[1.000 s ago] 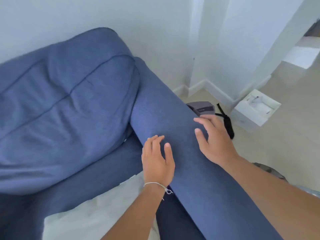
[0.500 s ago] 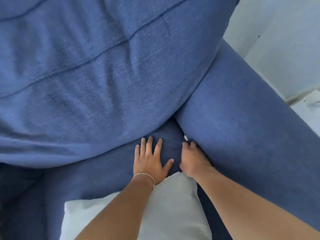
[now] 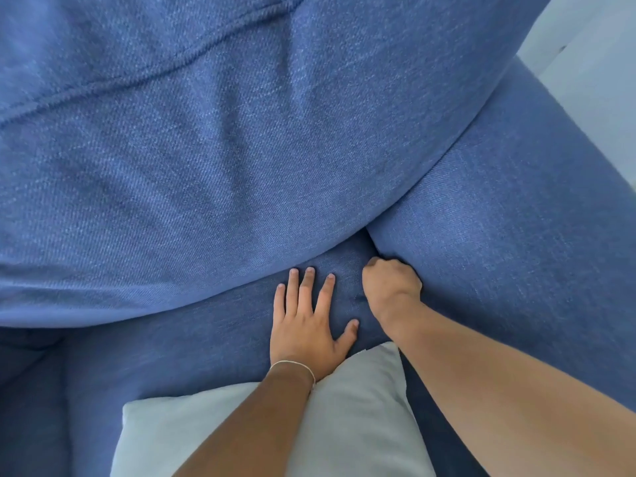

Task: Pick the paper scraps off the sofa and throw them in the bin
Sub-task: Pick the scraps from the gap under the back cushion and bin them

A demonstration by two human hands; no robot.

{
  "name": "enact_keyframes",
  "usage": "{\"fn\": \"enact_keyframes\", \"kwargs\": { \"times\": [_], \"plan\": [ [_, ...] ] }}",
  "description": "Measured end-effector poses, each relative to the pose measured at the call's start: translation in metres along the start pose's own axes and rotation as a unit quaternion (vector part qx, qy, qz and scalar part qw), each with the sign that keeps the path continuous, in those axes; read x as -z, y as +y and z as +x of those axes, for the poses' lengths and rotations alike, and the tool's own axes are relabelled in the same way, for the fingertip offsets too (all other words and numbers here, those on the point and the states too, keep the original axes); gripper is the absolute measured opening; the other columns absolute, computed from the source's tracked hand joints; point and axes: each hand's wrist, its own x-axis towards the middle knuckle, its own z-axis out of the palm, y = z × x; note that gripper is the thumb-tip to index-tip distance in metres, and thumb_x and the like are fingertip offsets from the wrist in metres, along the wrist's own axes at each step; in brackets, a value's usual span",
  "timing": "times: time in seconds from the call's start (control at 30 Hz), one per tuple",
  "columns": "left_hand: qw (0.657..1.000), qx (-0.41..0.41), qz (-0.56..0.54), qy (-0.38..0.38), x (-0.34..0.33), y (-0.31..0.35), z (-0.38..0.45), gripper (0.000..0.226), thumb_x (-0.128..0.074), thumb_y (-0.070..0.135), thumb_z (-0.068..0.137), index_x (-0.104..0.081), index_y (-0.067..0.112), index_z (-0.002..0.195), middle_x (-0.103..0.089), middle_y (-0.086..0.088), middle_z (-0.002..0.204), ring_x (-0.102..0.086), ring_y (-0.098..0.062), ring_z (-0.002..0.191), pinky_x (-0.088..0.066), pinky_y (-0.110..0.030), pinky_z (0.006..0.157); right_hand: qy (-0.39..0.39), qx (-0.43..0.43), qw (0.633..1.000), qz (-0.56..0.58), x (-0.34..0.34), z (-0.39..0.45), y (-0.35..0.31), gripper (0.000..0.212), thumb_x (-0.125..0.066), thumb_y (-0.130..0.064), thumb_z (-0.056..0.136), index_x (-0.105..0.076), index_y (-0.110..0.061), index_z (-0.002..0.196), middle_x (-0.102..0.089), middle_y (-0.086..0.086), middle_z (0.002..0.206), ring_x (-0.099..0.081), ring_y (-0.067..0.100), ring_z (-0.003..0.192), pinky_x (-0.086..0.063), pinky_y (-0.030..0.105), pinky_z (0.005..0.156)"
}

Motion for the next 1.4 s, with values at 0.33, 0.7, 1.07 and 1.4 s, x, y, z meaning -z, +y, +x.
{"fn": "enact_keyframes", "kwargs": {
  "times": [0.33, 0.7, 1.07, 1.4],
  "plan": [
    [1.000, 0.003, 0.001, 0.011, -0.002, -0.001, -0.001, 0.083, -0.034, 0.072, 0.085, -0.026, 0.026, 0.153, -0.023, -0.010, 0.161, -0.007, -0.032, 0.151, -0.011, -0.053, 0.120, -0.015, -0.012, 1.000, 0.020, 0.004, -0.008, -0.001, 0.031, -0.045, -0.006, 0.095, -0.050, -0.004, 0.126, -0.064, 0.010, 0.122, -0.062, 0.028, 0.113, -0.041, 0.037, 0.066],
    [1.000, 0.005, 0.004, 0.020, -0.003, 0.002, -0.001, 0.082, -0.035, 0.073, 0.085, -0.025, 0.027, 0.153, -0.022, -0.008, 0.161, -0.008, -0.031, 0.151, -0.009, -0.051, 0.121, 0.017, -0.011, 0.999, 0.041, 0.005, -0.025, -0.003, 0.040, -0.051, -0.016, 0.095, -0.043, -0.005, 0.133, -0.051, 0.017, 0.127, -0.060, 0.030, 0.109, -0.039, 0.039, 0.061],
    [1.000, 0.003, 0.008, 0.029, -0.009, 0.000, -0.002, 0.081, -0.034, 0.073, 0.086, -0.026, 0.027, 0.152, -0.022, -0.008, 0.161, -0.008, -0.030, 0.151, -0.009, -0.051, 0.121, -0.010, 0.050, 0.997, -0.054, 0.006, -0.032, 0.008, 0.029, -0.050, -0.007, 0.091, -0.067, -0.016, 0.113, -0.066, 0.003, 0.116, -0.062, 0.024, 0.110, -0.040, 0.037, 0.054],
    [0.999, 0.010, 0.034, -0.020, 0.003, 0.005, -0.003, 0.084, -0.022, 0.075, 0.086, -0.012, 0.029, 0.155, -0.012, -0.006, 0.164, -0.001, -0.029, 0.151, -0.002, -0.048, 0.121, 0.091, 0.130, 0.960, 0.230, 0.004, -0.058, 0.031, 0.021, -0.054, -0.028, 0.096, -0.072, -0.019, 0.102, -0.036, 0.002, 0.150, -0.033, 0.023, 0.137, -0.035, 0.032, 0.110]
  ]
}}
